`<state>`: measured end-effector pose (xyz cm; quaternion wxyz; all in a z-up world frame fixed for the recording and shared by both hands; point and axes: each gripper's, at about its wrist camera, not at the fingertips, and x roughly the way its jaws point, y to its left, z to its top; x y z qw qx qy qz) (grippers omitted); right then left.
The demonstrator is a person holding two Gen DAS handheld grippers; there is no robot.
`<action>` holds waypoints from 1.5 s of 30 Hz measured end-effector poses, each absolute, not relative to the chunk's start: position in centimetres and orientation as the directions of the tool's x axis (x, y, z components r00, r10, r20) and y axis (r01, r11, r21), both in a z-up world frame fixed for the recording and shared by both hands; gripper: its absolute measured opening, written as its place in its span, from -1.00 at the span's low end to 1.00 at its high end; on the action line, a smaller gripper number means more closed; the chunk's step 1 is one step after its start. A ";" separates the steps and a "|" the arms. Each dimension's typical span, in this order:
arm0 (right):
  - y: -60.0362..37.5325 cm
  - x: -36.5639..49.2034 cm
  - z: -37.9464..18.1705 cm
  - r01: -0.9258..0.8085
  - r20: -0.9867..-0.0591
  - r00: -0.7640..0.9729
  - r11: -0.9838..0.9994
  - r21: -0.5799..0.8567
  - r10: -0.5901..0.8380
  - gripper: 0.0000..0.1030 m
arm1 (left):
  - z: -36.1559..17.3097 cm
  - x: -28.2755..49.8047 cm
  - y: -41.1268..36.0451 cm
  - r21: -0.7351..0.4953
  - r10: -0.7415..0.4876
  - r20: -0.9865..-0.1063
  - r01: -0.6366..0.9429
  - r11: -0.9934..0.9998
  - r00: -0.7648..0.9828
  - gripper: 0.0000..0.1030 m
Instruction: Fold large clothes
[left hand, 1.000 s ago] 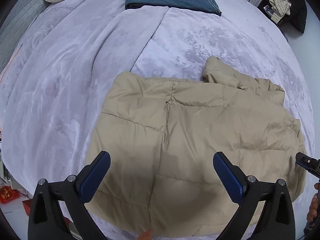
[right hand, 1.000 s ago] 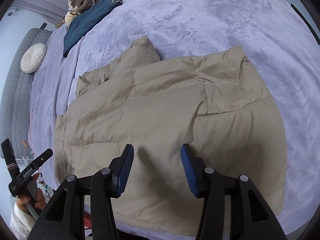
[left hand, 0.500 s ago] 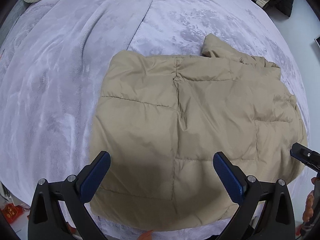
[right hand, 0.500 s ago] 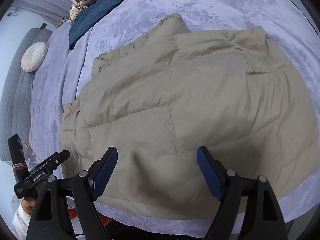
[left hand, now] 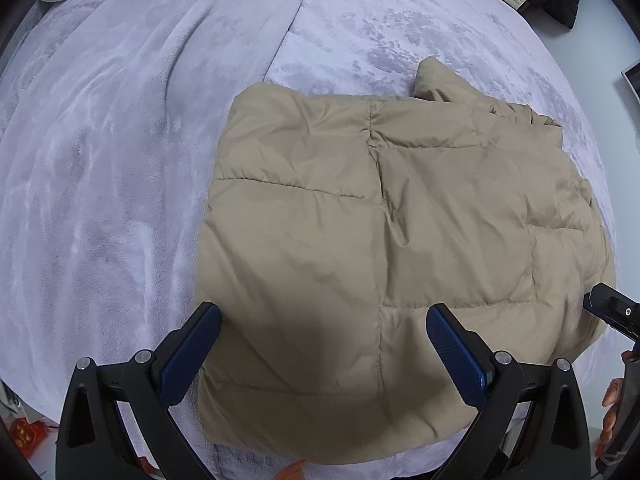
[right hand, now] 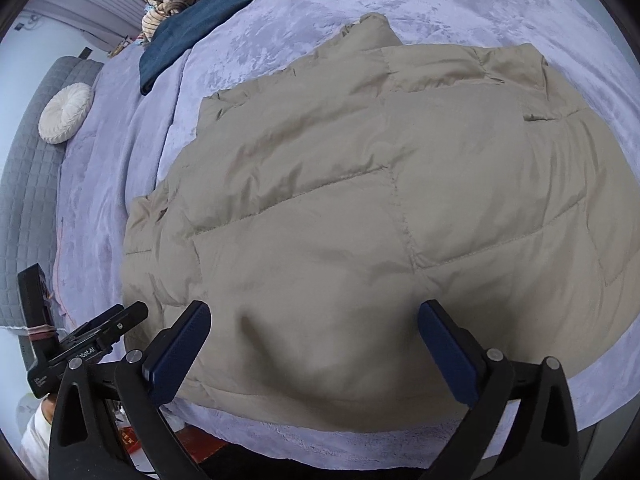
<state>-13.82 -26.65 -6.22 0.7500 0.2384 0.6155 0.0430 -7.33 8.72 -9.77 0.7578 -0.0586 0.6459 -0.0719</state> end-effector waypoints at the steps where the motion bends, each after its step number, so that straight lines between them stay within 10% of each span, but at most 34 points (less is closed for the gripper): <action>1: -26.4 -13.7 -6.2 0.220 -0.900 0.239 0.883 0.415 0.364 1.00 | -9.8 -7.3 8.8 -0.183 -0.185 -0.970 0.033 0.983 0.155 1.00; 24: -24.9 -11.2 -6.2 0.222 -0.849 0.238 0.825 0.520 0.471 0.98 | -11.4 -7.2 11.3 -0.291 -0.286 -0.946 -0.015 0.956 0.151 1.00; 42: -24.6 -11.0 -7.2 0.215 -0.831 0.225 0.806 0.552 0.509 0.98 | -15.2 -4.8 15.5 -0.593 -0.591 -0.805 -0.040 0.804 0.058 1.00; 45: -24.4 -10.8 -7.1 0.211 -0.824 0.238 0.800 0.561 0.514 0.57 | -15.5 -4.3 14.7 -0.605 -0.603 -0.796 -0.023 0.796 0.053 1.00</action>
